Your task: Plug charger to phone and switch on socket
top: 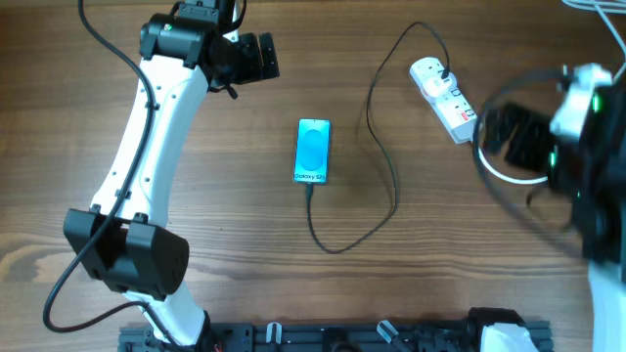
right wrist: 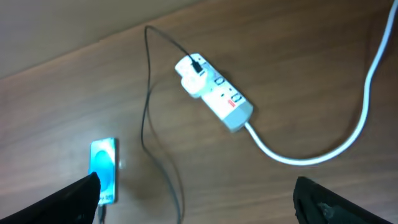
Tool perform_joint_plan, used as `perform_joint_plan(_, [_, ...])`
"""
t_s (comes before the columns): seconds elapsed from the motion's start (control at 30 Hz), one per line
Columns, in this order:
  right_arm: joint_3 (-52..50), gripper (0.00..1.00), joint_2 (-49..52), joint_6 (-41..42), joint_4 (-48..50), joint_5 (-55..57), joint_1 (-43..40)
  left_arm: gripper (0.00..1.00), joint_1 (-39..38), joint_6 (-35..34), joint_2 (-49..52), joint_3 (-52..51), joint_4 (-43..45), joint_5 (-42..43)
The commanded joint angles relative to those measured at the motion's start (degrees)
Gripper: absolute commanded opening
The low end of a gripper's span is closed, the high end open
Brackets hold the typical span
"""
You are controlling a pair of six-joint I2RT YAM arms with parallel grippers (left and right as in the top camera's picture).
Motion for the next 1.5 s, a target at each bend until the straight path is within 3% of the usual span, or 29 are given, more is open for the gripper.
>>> perform_joint_plan(0.0, [-8.1, 1.0, -10.7, 2.5, 0.1, 0.7, 0.3, 1.0, 0.2, -0.7, 0.2, -0.2, 0.0, -0.9])
perform_joint_plan(0.1, [-13.5, 1.0, -19.6, 2.4, -0.1, 0.7, 0.3, 1.0, 0.2, -0.7, 0.2, -0.2, 0.0, -0.9])
perform_joint_plan(0.23, [-14.5, 1.0, -24.2, 2.5, -5.8, -2.7, 0.3, 1.0, 0.2, -0.7, 0.2, -0.2, 0.0, -0.9])
perform_joint_plan(0.43, [-14.5, 1.0, -24.4, 2.4, -16.2, -6.6, 0.3, 1.0, 0.2, -0.7, 0.2, -0.2, 0.0, -0.9])
perform_joint_plan(1.0, [-14.5, 1.0, -24.4, 0.7, -17.3, -3.1, 0.3, 1.0, 0.2, -0.7, 0.2, -0.2, 0.0, -0.9])
perform_joint_plan(1.2, [-17.4, 1.0, -27.5, -4.7, -10.5, -3.6, 0.3, 1.0, 0.2, -0.7, 0.2, -0.2, 0.0, -0.9])
perform_joint_plan(1.47, [-35.8, 1.0, -44.4, -8.4, 10.0, -7.2, 0.3, 1.0, 0.2, -0.7, 0.2, -0.2, 0.0, -0.9])
